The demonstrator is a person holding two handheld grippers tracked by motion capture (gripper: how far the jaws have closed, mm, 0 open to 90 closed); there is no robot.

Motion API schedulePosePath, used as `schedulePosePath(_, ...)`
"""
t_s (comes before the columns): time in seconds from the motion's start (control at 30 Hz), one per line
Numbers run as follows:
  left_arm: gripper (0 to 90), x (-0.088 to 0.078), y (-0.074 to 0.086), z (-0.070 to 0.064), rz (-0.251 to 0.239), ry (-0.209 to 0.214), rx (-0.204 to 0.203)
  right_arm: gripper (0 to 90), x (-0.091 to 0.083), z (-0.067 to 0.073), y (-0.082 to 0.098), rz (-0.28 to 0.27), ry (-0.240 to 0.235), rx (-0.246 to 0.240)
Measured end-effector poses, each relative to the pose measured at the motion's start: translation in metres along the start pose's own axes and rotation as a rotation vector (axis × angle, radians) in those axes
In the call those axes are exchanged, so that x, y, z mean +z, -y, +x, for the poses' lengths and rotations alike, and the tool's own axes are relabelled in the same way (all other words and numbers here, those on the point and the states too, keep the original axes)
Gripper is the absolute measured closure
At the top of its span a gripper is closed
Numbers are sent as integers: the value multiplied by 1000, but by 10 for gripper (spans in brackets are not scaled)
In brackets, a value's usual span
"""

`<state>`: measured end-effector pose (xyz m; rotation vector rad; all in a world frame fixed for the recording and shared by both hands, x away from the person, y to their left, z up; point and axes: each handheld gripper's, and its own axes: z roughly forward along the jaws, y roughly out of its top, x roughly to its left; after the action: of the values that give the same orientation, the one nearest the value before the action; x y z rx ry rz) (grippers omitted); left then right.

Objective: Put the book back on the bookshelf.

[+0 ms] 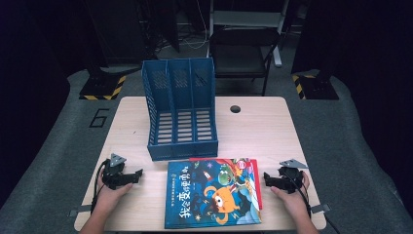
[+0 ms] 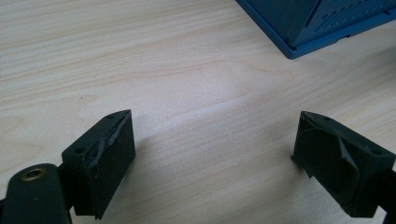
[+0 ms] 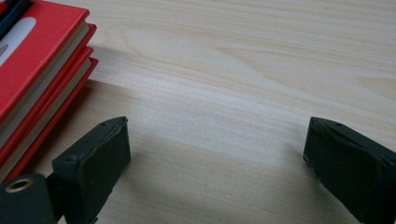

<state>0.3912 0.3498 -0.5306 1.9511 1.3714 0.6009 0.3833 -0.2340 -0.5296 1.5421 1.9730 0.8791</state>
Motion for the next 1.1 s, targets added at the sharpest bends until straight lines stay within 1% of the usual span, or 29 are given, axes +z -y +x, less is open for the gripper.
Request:
schedulePosePath(0.07,124,1,0,-1,-1,-10,-5,67,0,0,0,0,0,0)
schedulePosePath(0.17,123,1,0,-2,1,-9,-8,67,0,-1,0,-2,-6,5)
schedulePosePath(0.2,123,0,0,-2,4,-11,-9,66,0,0,0,-2,0,-4)
schedulePosePath(0.23,123,1,0,-2,3,-10,-16,65,0,1,0,-1,2,-1)
schedulePosePath(0.27,123,2,0,-3,-16,-18,-22,63,0,1,0,-1,2,-1)
schedulePosePath(0.47,129,2,0,-5,-19,-26,-35,63,1,1,0,0,3,-1)
schedulePosePath(0.5,129,2,0,-5,-14,-34,-37,63,1,1,0,0,3,-1)
schedulePosePath(0.53,146,2,0,-6,-22,-45,-47,75,0,1,-1,0,3,-1)
schedulePosePath(0.57,157,2,0,-6,-22,-45,-47,92,0,0,-1,-3,4,-12)
schedulePosePath(0.6,160,2,0,-9,-26,-51,-50,118,0,1,0,-8,-6,-7)
schedulePosePath(0.63,160,2,0,-9,-26,-51,-50,118,0,1,0,-8,-6,-7)
schedulePosePath(0.67,162,2,-1,-12,-18,-46,-46,153,-1,1,0,-19,-8,-13)
schedulePosePath(0.7,171,2,-2,-14,-18,-39,-52,154,-1,2,0,-18,-7,-8)
schedulePosePath(0.73,190,2,-2,-14,-18,-39,-52,156,-1,2,0,-18,-7,-8)
schedulePosePath(0.77,190,3,-2,-15,-23,-44,-57,156,-1,2,0,-18,-7,-8)
schedulePosePath(0.8,204,2,-3,-16,-12,-51,-66,174,-1,3,0,-21,-4,-7)
schedulePosePath(0.87,219,0,-4,-16,-3,-54,-63,189,-2,3,0,-23,-8,-14)
schedulePosePath(0.9,252,-3,-4,-16,6,-47,-78,216,-3,3,-1,-14,-17,-25)
schedulePosePath(0.93,274,-5,-5,-15,21,-31,-96,277,-5,4,-3,13,-26,-39)
schedulePosePath(0.97,283,-8,-6,-16,32,-18,-129,304,-7,6,-5,22,-22,-39)
schedulePosePath(1.0,288,-12,-6,-16,52,7,-141,307,-9,7,-6,21,-8,-47)
schedulePosePath(1.03,300,-15,-6,-18,59,32,-163,317,-12,8,-7,33,-7,-46)
schedulePosePath(1.07,314,-19,-6,-20,58,57,-174,340,-15,11,-8,20,-6,-46)
schedulePosePath(1.1,320,-23,-7,-22,49,80,-179,351,-19,14,-9,18,-10,-52)
